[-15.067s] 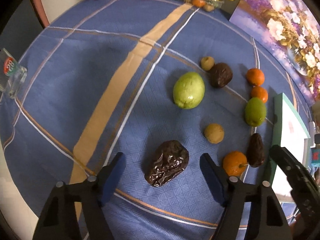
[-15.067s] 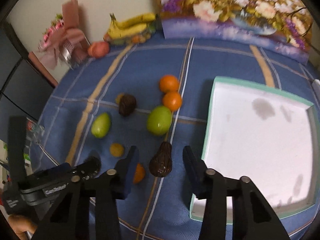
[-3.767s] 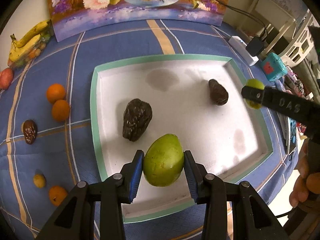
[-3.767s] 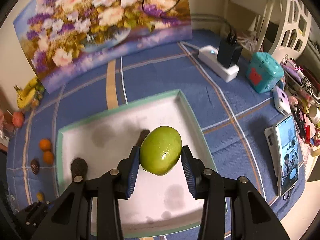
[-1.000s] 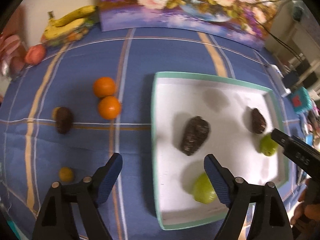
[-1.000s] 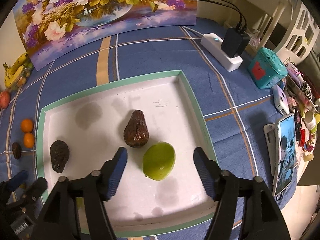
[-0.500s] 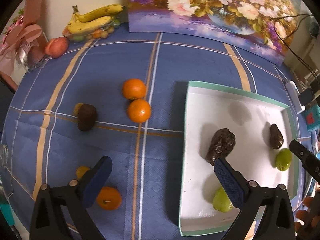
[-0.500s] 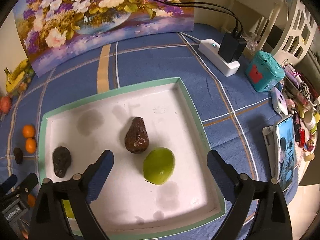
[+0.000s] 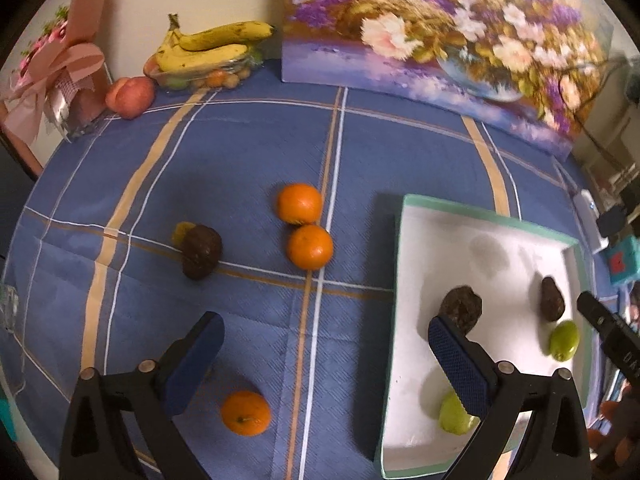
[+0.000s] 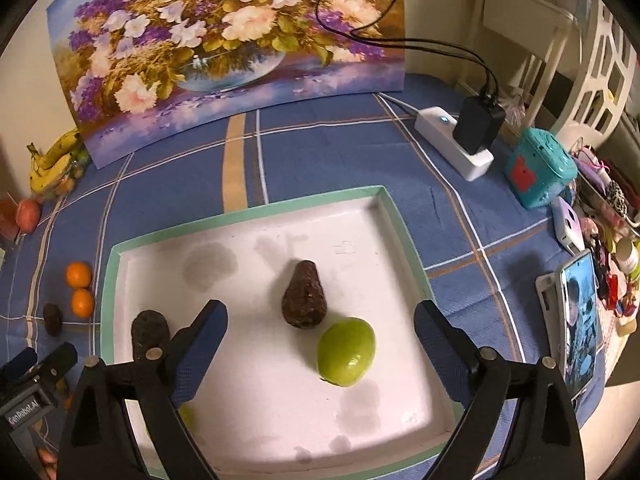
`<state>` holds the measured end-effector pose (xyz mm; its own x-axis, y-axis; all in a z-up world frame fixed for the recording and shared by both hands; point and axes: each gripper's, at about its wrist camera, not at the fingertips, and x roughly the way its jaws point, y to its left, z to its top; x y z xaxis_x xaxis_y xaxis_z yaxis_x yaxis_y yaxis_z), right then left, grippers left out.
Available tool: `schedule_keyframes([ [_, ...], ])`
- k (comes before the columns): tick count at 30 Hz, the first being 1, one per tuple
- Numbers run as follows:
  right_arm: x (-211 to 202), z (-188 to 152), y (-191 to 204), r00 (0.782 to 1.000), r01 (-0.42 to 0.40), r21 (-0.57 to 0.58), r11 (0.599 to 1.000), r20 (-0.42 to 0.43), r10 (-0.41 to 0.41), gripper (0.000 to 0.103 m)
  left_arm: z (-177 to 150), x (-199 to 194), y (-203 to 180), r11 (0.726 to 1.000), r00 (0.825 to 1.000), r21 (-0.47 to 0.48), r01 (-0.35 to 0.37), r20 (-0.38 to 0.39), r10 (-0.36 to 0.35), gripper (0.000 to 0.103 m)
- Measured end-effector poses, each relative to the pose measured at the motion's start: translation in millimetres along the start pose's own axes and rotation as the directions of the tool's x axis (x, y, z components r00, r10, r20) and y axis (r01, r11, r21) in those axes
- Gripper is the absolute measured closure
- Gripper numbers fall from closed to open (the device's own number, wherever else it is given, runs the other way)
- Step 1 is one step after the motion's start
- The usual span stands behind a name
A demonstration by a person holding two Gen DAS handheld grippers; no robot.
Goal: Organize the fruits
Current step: 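Withdraw both open tools from the tray, then move both open tools toward the oranges and dark date on the cloth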
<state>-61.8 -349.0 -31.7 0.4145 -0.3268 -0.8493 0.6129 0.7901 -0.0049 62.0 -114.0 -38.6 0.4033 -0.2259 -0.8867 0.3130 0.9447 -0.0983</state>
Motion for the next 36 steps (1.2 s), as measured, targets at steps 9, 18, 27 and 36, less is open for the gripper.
schedule_keyframes([
  [9,-5.1,2.4,22.6,0.998,-0.022,-0.027,0.999,0.053,0.023,0.008,13.9,-7.8,50.6,0.995,0.998,-0.096,-0.026,0.05,0.031,0.0],
  [18,-6.9,4.8,60.5,0.994,-0.095,-0.088,0.992,0.043,0.099,0.008,20.6,-13.1,99.9,0.982,0.993,-0.167,-0.091,0.059,0.102,0.0],
  [27,-11.7,5.1,108.2,0.973,-0.217,-0.144,0.965,0.05,0.226,0.008,26.7,-24.7,144.3,0.971,0.996,-0.236,-0.029,0.075,0.048,0.0],
  [36,-24.4,-0.1,165.4,0.93,-0.339,-0.266,0.903,0.051,0.364,0.008,36.0,-33.3,162.0,0.97,0.994,-0.234,0.068,0.104,-0.045,0.0],
])
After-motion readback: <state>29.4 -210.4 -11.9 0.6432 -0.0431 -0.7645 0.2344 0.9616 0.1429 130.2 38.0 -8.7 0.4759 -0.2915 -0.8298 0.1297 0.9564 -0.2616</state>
